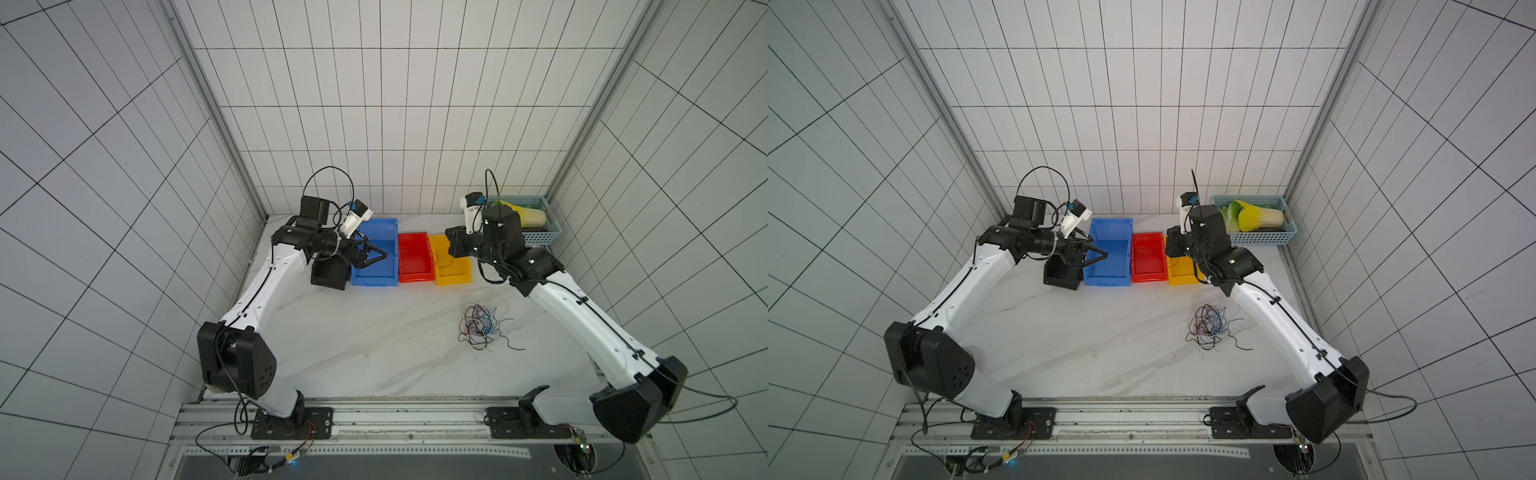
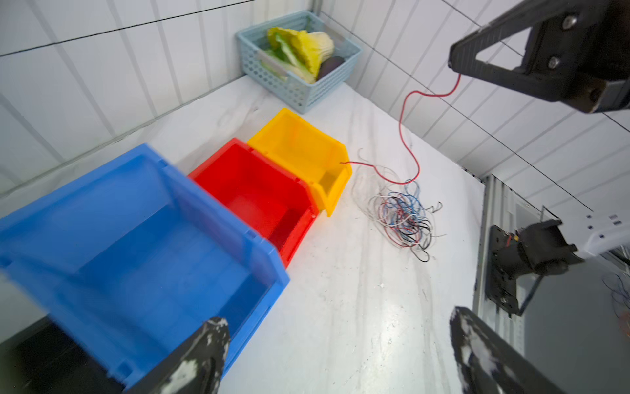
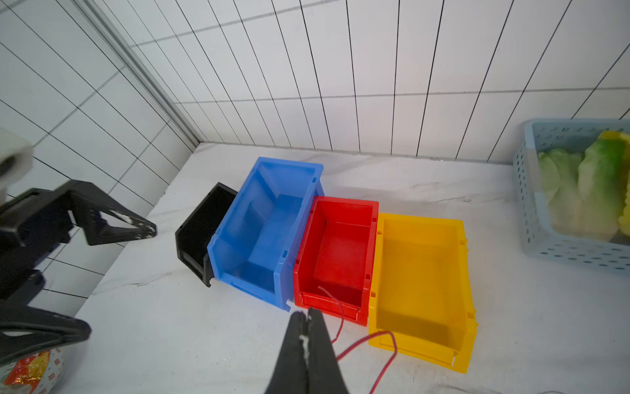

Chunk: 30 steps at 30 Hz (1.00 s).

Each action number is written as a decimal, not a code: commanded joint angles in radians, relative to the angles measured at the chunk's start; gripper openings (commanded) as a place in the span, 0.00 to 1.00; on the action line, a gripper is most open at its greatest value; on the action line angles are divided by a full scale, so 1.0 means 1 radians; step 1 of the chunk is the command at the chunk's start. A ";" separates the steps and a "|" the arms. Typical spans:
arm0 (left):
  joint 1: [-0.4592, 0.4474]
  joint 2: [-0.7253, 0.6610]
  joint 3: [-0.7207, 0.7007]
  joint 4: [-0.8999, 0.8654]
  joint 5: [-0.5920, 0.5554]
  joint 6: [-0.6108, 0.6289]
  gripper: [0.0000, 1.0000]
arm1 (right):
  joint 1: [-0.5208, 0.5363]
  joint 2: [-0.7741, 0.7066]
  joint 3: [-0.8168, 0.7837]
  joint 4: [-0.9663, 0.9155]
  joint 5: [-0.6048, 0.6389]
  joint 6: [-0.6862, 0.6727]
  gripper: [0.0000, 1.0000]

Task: Untangle and sort cables by color
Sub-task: Pick up the cable from the cable, then adjust the bin at the center of the board, then place the cable in the bin.

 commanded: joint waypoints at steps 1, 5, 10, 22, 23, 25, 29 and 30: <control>0.092 -0.026 -0.099 0.108 -0.106 -0.124 0.98 | -0.031 0.099 0.087 0.086 0.029 0.038 0.00; 0.131 -0.021 -0.212 0.189 -0.303 -0.173 0.98 | -0.038 0.259 0.173 0.097 0.045 0.033 0.00; 0.153 0.069 -0.201 0.230 -0.644 -0.276 0.97 | -0.036 0.413 0.287 0.070 0.034 0.044 0.00; 0.172 0.250 -0.150 0.270 -0.794 -0.409 0.92 | -0.018 0.659 0.395 0.067 -0.022 0.060 0.00; 0.171 0.261 -0.147 0.271 -0.794 -0.414 0.91 | -0.016 0.677 0.401 0.066 -0.032 0.062 0.00; 0.172 0.281 -0.141 0.272 -0.790 -0.422 0.89 | -0.012 0.711 0.415 0.061 -0.044 0.065 0.00; 0.172 0.321 -0.123 0.270 -0.764 -0.440 0.86 | -0.008 0.761 0.426 0.047 -0.057 0.061 0.00; 0.172 0.328 -0.120 0.271 -0.750 -0.440 0.84 | -0.009 0.767 0.425 0.045 -0.065 0.063 0.00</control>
